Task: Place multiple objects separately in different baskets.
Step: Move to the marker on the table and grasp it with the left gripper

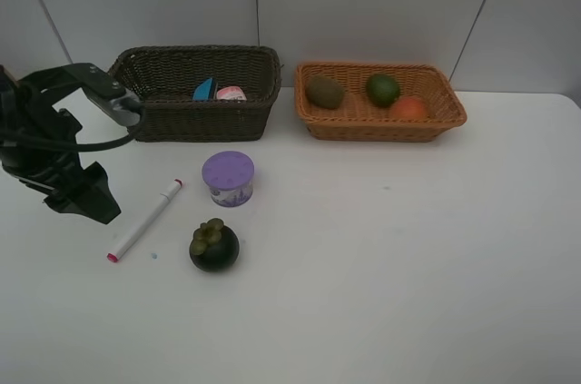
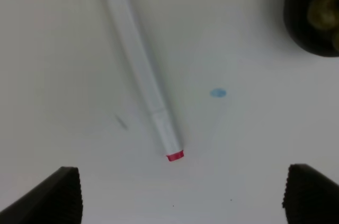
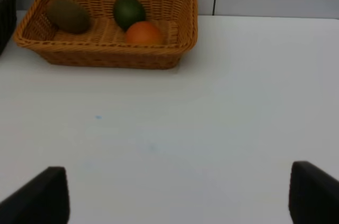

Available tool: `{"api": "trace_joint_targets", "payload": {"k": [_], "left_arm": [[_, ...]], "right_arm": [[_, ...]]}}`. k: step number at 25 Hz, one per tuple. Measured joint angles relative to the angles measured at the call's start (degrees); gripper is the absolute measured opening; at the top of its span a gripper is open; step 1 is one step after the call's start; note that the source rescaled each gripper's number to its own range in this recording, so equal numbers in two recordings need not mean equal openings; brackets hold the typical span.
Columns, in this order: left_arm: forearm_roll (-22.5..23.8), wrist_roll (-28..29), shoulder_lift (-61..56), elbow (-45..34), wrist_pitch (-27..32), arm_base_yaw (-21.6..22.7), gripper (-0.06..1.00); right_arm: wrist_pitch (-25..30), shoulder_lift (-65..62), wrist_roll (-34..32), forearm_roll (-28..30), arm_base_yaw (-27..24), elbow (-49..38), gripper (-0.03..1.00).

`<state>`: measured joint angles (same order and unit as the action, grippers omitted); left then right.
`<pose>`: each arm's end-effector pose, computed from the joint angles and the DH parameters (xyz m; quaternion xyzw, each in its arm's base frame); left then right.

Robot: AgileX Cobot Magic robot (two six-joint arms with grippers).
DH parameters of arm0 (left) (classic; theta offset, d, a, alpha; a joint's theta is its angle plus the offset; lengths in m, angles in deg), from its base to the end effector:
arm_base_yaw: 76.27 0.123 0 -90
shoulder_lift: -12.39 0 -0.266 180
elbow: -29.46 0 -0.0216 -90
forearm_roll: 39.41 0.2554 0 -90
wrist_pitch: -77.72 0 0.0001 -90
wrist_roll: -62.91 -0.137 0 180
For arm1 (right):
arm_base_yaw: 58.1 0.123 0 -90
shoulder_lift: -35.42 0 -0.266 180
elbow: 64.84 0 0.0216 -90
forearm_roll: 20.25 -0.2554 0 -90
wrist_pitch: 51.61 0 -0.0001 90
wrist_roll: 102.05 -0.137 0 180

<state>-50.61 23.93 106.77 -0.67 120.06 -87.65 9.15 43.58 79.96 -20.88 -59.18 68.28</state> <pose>0.2661 -0.0719 0.1293 0.3626 0.9220 -0.0442 0.1282 0.0569 0.0002 0.2651 -0.0071 0.8471 -0.0088 0.5313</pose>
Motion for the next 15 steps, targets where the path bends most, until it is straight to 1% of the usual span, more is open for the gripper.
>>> {"api": "trace_joint_targets", "payload": {"k": [5,9,12,15], "left_arm": [[0.1,0.94,3.32,0.02,-2.73,0.0,1.0],[0.1,4.2,6.58,0.02,-3.46,0.0,1.0],[-0.08,8.09,8.51,0.02,-5.12,0.0,1.0],[-0.37,9.4,9.67,0.2,-5.85,0.0,1.0]], "right_arm": [[-0.05,0.0,0.0,0.0,0.0,0.0,1.0],[-0.05,0.0,0.0,0.0,0.0,0.0,1.0],[-0.05,0.0,0.0,0.0,0.0,0.0,1.0],[-0.05,0.0,0.0,0.0,0.0,0.0,1.0]]}}
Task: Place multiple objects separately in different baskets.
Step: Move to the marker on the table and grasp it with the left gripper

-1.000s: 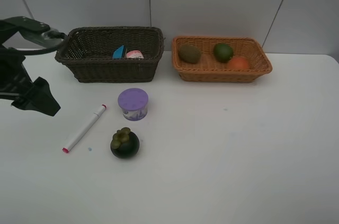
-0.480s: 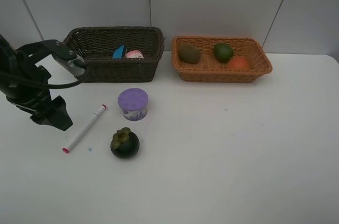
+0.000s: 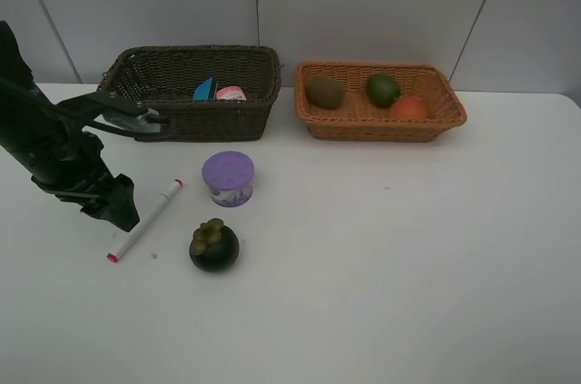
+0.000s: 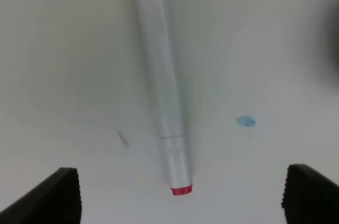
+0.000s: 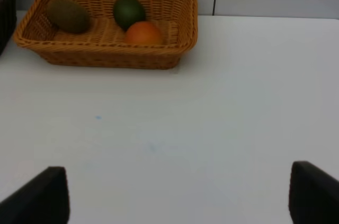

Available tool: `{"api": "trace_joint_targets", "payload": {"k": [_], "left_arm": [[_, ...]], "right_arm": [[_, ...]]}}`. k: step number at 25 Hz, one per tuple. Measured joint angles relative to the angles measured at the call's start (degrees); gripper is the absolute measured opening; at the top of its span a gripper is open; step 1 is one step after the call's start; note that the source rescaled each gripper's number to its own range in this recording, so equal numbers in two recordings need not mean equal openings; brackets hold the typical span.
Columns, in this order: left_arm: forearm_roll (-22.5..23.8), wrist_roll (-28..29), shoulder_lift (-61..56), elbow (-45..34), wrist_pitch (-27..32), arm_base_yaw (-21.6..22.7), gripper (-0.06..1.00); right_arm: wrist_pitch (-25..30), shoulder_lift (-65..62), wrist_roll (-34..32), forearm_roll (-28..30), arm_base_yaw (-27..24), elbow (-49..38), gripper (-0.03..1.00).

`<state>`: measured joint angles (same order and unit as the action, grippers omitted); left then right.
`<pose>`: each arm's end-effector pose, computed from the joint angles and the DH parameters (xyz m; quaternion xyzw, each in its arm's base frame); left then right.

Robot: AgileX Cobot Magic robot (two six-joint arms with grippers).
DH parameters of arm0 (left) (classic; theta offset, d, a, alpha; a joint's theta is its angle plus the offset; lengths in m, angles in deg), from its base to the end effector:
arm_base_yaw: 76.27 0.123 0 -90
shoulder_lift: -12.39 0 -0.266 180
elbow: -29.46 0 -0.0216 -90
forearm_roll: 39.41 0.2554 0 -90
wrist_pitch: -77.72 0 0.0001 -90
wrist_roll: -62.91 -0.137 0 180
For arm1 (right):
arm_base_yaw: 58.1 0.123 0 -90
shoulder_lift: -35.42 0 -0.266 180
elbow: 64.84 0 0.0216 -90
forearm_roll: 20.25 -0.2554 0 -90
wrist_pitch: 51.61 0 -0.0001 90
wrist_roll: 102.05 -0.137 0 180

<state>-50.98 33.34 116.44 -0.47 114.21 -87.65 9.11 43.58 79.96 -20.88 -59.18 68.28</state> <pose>0.2782 -0.0727 0.0853 0.2758 0.9553 -0.0526 0.0921 0.0570 0.0002 0.2652 -0.0071 0.8469 -0.0088 0.5316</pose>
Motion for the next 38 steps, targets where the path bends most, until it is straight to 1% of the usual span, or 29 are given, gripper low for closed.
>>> {"api": "trace_joint_targets", "payload": {"k": [2,4,8,10,12,19,22,29,34,38], "left_arm": [[-0.11,0.41,0.75,0.44,0.06,0.0,1.0],[-0.15,1.2,1.67,1.04,0.26,0.0,0.96],[-0.15,1.18,4.12,3.13,0.76,0.0,0.76],[-0.23,0.84,5.03,4.53,1.35,0.0,0.71],[-0.52,0.58,5.88,6.11,2.75,0.0,0.69],[-0.96,0.52,9.51,11.36,7.5,0.0,0.69],[-0.98,0.58,11.45,12.46,8.5,-0.44,0.69],[-1.42,1.57,14.86,14.25,8.9,-0.77,0.69],[-1.42,1.68,15.0,14.82,8.23,-0.77,0.76],[-1.37,1.68,15.0,14.82,8.03,-0.77,0.77]], "right_arm": [[0.0,0.0,0.0,0.0,0.0,0.0,1.0],[0.0,0.0,0.0,0.0,0.0,0.0,1.0],[0.0,0.0,0.0,0.0,0.0,0.0,1.0],[0.0,0.0,0.0,0.0,0.0,0.0,1.0],[0.0,0.0,0.0,0.0,0.0,0.0,1.0],[0.0,0.0,0.0,0.0,0.0,0.0,1.0],[0.0,0.0,0.0,0.0,0.0,0.0,1.0],[-0.05,0.0,0.0,0.04,0.0,0.0,1.0],[-0.05,0.0,0.0,0.11,0.0,0.0,1.0],[-0.05,0.0,0.0,0.11,0.0,0.0,1.0]]}}
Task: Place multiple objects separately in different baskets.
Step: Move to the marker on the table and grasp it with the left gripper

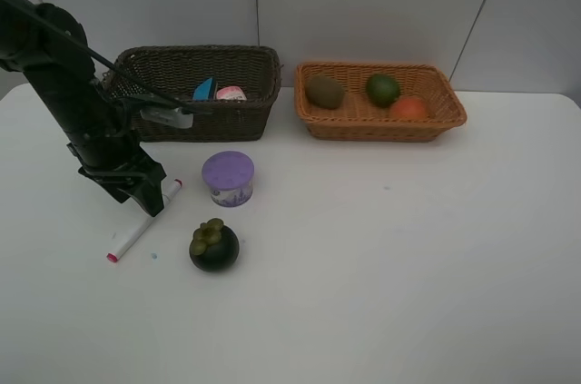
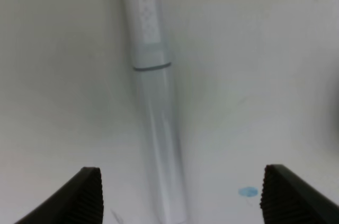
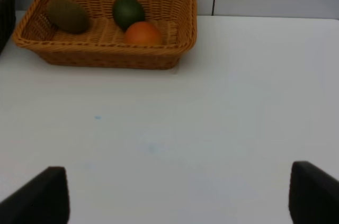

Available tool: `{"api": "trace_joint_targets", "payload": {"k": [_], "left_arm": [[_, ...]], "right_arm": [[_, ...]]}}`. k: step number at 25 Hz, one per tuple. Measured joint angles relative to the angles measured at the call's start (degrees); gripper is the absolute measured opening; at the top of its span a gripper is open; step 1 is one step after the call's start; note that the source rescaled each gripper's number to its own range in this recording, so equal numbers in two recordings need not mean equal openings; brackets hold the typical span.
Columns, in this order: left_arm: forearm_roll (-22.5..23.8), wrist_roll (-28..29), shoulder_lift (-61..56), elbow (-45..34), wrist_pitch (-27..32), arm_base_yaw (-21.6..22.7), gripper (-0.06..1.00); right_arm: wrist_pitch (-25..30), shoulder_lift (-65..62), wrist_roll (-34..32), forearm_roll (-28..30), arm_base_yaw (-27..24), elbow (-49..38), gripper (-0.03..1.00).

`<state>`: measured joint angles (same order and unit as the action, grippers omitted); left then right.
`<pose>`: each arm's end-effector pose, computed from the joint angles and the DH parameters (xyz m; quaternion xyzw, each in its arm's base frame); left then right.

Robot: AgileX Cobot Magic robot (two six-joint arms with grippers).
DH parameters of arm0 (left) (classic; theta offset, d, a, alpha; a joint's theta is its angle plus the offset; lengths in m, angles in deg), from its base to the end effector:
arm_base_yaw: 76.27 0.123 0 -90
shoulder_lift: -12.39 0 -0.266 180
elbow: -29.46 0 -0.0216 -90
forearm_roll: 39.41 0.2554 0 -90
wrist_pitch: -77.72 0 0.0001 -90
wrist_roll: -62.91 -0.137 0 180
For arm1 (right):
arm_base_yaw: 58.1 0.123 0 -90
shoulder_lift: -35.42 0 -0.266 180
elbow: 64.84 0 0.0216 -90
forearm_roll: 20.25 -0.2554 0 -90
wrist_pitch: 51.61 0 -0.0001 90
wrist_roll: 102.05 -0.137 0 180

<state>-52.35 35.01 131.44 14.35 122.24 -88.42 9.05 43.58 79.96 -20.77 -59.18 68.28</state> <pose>0.3202 -0.0910 0.0579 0.2656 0.9607 -0.0776 0.0223 0.0570 0.0000 0.2653 -0.0071 0.8466 -0.0098 0.5321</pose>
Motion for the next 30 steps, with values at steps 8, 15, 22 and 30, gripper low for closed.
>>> {"api": "trace_joint_targets", "payload": {"k": [8,15,22,30], "left_arm": [[0.67,0.2,2.27,0.07,0.18,0.0,0.77],[0.79,0.47,4.02,0.07,0.18,0.0,0.77],[2.35,1.91,4.02,0.07,0.18,0.0,0.77],[5.07,4.84,4.23,0.07,0.18,-0.98,0.77]], "right_arm": [[0.0,0.0,0.0,0.0,0.0,0.0,1.0],[0.0,0.0,0.0,0.06,0.0,0.0,1.0],[0.0,0.0,0.0,0.06,0.0,0.0,1.0],[0.0,0.0,0.0,0.06,0.0,0.0,1.0]]}}
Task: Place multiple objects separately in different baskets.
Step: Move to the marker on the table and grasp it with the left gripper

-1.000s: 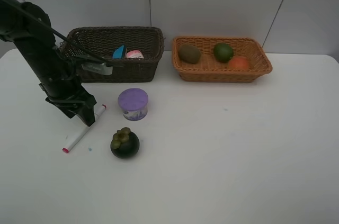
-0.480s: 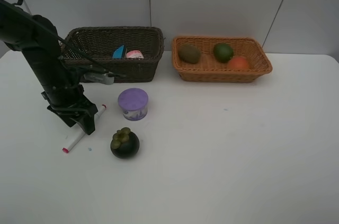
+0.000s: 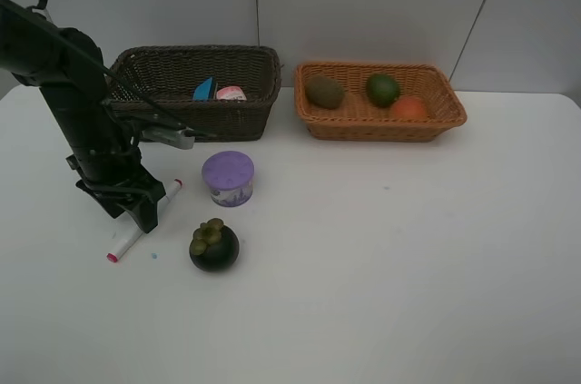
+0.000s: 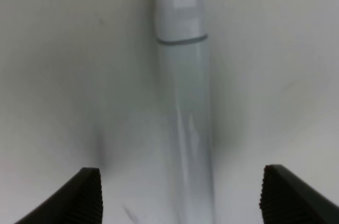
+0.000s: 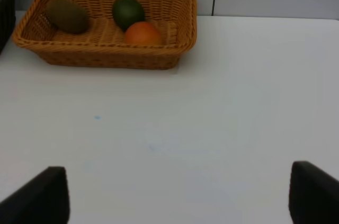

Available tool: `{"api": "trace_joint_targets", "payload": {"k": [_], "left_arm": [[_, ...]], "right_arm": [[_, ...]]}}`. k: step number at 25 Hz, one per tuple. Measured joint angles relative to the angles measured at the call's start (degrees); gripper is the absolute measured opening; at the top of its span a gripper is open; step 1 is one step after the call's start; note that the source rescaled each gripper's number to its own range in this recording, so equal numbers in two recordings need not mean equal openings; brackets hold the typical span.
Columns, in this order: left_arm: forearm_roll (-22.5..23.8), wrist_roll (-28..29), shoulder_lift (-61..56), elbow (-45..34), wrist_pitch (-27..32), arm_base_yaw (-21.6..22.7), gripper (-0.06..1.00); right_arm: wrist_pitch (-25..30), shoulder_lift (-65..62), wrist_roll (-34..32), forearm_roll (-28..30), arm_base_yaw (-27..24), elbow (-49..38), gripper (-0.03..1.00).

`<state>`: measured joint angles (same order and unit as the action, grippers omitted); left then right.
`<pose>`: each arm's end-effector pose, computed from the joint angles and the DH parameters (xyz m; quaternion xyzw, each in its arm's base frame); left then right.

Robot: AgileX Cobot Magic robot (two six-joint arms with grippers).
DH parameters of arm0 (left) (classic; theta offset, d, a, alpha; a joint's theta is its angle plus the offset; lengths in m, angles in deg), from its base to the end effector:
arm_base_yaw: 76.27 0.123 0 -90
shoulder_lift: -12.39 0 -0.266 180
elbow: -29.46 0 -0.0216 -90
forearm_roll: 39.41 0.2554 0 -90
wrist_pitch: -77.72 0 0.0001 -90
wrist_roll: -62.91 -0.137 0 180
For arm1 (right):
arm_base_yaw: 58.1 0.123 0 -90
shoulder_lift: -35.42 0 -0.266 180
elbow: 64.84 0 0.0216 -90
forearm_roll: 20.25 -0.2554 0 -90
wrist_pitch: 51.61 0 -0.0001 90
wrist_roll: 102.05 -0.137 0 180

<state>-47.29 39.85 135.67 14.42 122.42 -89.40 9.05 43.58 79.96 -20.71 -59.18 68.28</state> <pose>0.3138 -0.0868 0.0328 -0.2621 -0.9635 0.0491 0.0221 0.0570 -0.0001 0.2653 -0.0071 0.8466 -0.0103 0.5320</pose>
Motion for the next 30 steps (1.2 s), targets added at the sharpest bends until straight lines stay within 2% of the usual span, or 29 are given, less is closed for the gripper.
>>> {"api": "trace_joint_targets", "payload": {"k": [16,18,20,22,26,27,30], "left_arm": [[0.74,2.29,1.69,0.09,0.05,-1.01,0.77],[1.52,2.36,1.76,0.09,0.23,-1.01,0.74],[1.86,2.43,1.77,0.09,0.51,-1.01,0.63],[2.04,2.49,1.82,0.09,0.7,-1.01,0.48],[2.08,2.49,1.82,0.09,0.7,-1.01,0.04],[2.08,2.49,1.82,0.09,0.7,-1.01,0.0],[2.23,2.5,1.82,0.09,0.64,-1.01,0.01]], "right_arm": [[0.0,0.0,0.0,0.0,0.0,0.0,1.0],[0.0,0.0,0.0,0.0,0.0,0.0,1.0],[0.0,0.0,0.0,0.0,0.0,0.0,1.0],[0.0,0.0,0.0,0.0,0.0,0.0,1.0],[0.0,0.0,0.0,0.0,0.0,0.0,1.0],[0.0,0.0,0.0,0.0,0.0,0.0,1.0],[0.0,0.0,0.0,0.0,0.0,0.0,1.0]]}}
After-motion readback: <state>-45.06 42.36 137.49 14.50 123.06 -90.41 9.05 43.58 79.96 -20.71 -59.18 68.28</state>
